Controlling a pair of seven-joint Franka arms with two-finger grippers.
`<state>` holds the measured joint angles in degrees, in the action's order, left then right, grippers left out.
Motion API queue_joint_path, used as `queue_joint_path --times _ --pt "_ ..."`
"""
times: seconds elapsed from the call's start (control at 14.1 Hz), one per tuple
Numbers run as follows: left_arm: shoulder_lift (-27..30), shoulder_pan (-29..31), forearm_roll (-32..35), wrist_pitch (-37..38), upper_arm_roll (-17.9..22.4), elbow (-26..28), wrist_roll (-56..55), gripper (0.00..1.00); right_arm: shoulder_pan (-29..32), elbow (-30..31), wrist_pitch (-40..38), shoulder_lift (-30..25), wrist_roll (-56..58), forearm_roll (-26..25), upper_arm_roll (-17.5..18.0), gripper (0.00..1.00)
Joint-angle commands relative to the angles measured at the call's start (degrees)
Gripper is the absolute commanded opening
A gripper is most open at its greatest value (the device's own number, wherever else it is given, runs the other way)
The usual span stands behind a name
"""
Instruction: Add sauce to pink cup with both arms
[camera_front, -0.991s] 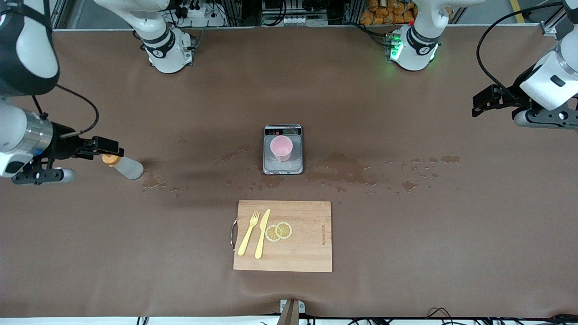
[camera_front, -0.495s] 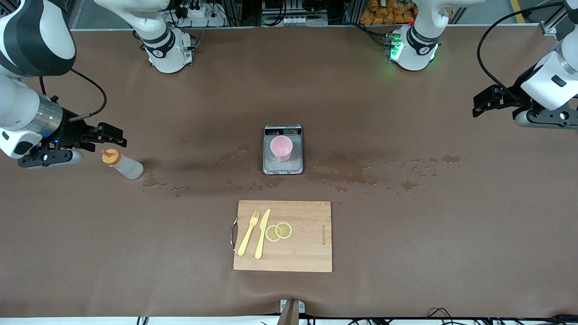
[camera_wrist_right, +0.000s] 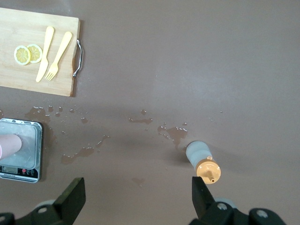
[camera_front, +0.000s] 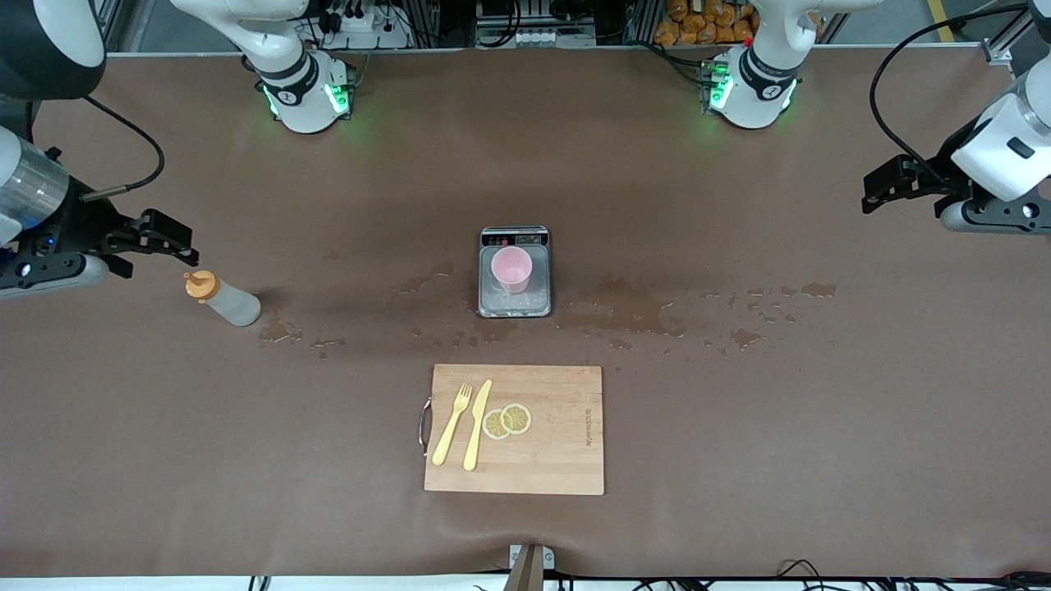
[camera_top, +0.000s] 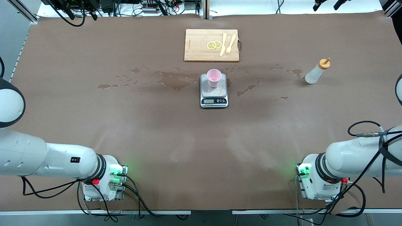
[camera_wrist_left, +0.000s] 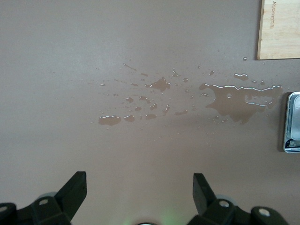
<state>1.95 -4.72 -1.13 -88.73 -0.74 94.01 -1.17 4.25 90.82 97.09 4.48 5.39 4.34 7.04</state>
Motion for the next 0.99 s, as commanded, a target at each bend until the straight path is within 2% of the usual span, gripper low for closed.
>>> queue_joint_path --times 0.0,0.14,0.92 --pt "0.1 0.3 -0.5 0.7 -0.1 -0.4 0.1 1.00 -0.8 -3.0 -1.1 2.0 0.9 -3.7 -0.2 1.00" --pt "0.1 0.3 -0.5 0.7 -0.1 -0.4 0.1 1.00 -2.1 -3.5 -1.1 2.1 0.9 -5.5 -0.2 1.00" --pt "0.1 0.4 -0.5 0.7 -0.1 -0.4 0.1 1.00 -1.5 -4.5 -1.0 2.2 0.9 -5.6 -0.3 1.00"
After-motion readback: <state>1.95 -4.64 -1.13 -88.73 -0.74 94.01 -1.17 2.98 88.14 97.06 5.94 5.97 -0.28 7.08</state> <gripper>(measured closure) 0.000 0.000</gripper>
